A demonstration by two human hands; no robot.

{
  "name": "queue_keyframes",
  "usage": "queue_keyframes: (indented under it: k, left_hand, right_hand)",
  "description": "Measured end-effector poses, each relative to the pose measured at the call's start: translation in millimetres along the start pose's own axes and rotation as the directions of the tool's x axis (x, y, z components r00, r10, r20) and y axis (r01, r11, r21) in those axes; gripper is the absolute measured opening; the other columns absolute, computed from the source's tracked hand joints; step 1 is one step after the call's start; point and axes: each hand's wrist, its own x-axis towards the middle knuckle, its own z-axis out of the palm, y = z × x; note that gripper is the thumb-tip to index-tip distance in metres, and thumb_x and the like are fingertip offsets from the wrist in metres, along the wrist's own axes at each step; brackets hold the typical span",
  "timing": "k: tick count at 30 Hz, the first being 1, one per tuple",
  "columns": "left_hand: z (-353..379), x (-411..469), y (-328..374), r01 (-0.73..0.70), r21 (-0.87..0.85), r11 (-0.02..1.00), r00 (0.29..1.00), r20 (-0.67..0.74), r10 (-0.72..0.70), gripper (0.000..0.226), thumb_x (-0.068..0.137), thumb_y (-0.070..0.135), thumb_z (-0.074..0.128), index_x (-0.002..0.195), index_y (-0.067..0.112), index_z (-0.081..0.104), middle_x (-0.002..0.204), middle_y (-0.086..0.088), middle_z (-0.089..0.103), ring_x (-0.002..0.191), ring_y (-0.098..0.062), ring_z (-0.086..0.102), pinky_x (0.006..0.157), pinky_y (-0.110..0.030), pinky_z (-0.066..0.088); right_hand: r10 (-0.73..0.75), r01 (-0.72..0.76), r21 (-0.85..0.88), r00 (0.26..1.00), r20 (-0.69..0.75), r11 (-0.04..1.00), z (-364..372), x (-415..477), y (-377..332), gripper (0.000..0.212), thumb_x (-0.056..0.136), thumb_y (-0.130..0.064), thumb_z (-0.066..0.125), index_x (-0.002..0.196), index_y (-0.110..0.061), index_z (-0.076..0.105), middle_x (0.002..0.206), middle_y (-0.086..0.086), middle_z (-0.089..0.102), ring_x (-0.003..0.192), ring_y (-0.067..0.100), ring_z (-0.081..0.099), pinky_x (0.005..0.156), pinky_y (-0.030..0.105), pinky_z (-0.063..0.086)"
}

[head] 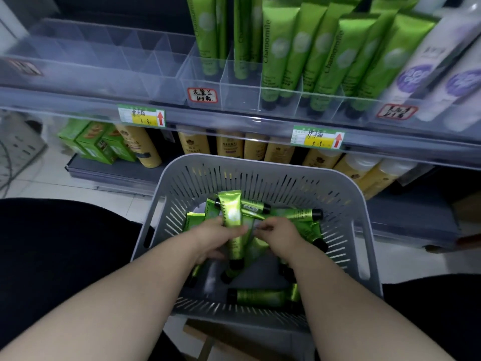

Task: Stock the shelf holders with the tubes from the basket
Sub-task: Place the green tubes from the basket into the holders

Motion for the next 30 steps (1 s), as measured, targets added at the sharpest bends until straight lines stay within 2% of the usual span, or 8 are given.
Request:
queue_keyframes:
  k: [4,6,9,11,15,20,26,30]
  left_hand:
    - [4.8,-19.9,5.9,-0.183,0.291,0.939,0.939,-0.232,0.255,0.035,0.081,0.053,0.062,0.070,0.020,0.055,0.066,0.003,0.055,0.066,-0.018,0.056,0.058,-0.022,0.040]
    - [5.6,-25.8,5.3,-0.227,0.444,0.867,0.896,-0.255,0.364,0.028,0.077,0.047,0.069,0.085,0.021,0.062,0.075,0.005,0.062,0.081,-0.018,0.061,0.065,-0.021,0.041]
    - [6.1,-31.9,2.7,-0.229,0.596,0.770,0.855,-0.255,0.452,0.054,0.074,0.044,0.073,0.120,0.022,0.056,0.107,0.000,0.066,0.103,-0.018,0.059,0.078,-0.019,0.041]
    - [6.4,-37.3,2.0,-0.221,0.632,0.743,0.853,-0.245,0.461,0.046,0.078,0.046,0.069,0.116,0.021,0.061,0.108,-0.003,0.067,0.105,-0.021,0.059,0.079,-0.021,0.042]
    - [5.0,-39.3,-0.7,-0.183,0.758,0.626,0.863,-0.181,0.472,0.032,0.088,0.048,0.054,0.074,0.020,0.060,0.087,-0.008,0.064,0.092,-0.026,0.061,0.070,-0.026,0.042]
    - [-3.1,-37.1,6.5,-0.203,0.777,0.596,0.825,-0.192,0.532,0.039,0.088,0.039,0.058,0.123,0.020,0.058,0.113,-0.009,0.065,0.106,-0.026,0.058,0.088,-0.027,0.047]
    - [-2.5,-38.2,16.5,-0.197,0.893,0.405,0.857,-0.044,0.514,0.034,0.100,0.030,0.037,0.116,0.011,0.060,0.110,-0.012,0.062,0.100,-0.029,0.059,0.082,-0.031,0.047]
    - [-15.8,-55.7,39.8,-0.303,0.884,0.356,0.763,0.001,0.647,0.033,0.097,0.036,0.043,0.104,0.014,0.066,0.101,-0.008,0.067,0.098,-0.026,0.060,0.083,-0.028,0.044]
  right_hand:
    - [-0.164,0.133,-0.204,0.977,-0.140,0.970,-1.5,-11.1,-11.2,0.008,0.085,-0.022,0.066,0.087,-0.014,0.069,0.074,0.000,0.061,0.073,0.018,0.056,0.068,0.026,0.044]
    - [-0.229,0.153,-0.345,0.954,-0.192,0.926,-3.6,-17.3,-18.2,0.019,0.088,-0.026,0.062,0.098,-0.012,0.070,0.094,0.009,0.067,0.089,0.026,0.061,0.078,0.031,0.049]
    - [-0.306,0.196,-0.460,0.935,-0.177,0.866,-6.2,-28.0,-25.8,0.026,0.093,-0.029,0.053,0.106,-0.011,0.069,0.105,0.013,0.062,0.099,0.030,0.058,0.083,0.031,0.047]
    - [-0.340,0.222,-0.501,0.927,-0.157,0.837,-6.7,-33.1,-27.2,0.028,0.095,-0.028,0.049,0.106,-0.010,0.068,0.104,0.014,0.059,0.099,0.030,0.056,0.082,0.031,0.046]
    - [-0.265,0.166,-0.595,0.961,-0.083,0.786,-1.6,-36.4,-25.3,0.024,0.095,-0.019,0.046,0.109,-0.009,0.064,0.107,0.013,0.057,0.099,0.030,0.056,0.081,0.030,0.047]
    - [-0.186,0.087,-0.621,0.978,-0.096,0.779,-0.3,-34.6,-29.2,0.027,0.097,-0.019,0.044,0.115,-0.007,0.060,0.111,0.014,0.056,0.104,0.032,0.056,0.084,0.032,0.047]
    - [-0.071,0.004,-0.571,0.993,-0.094,0.821,-10.3,-32.3,-28.5,0.028,0.099,-0.021,0.040,0.110,-0.007,0.061,0.094,0.010,0.055,0.094,0.027,0.057,0.071,0.025,0.037]
    - [-0.191,0.054,-0.566,0.964,-0.185,0.823,-17.6,-44.1,-41.2,0.030,0.098,-0.028,0.042,0.111,-0.015,0.065,0.109,0.010,0.061,0.099,0.029,0.058,0.077,0.028,0.047]
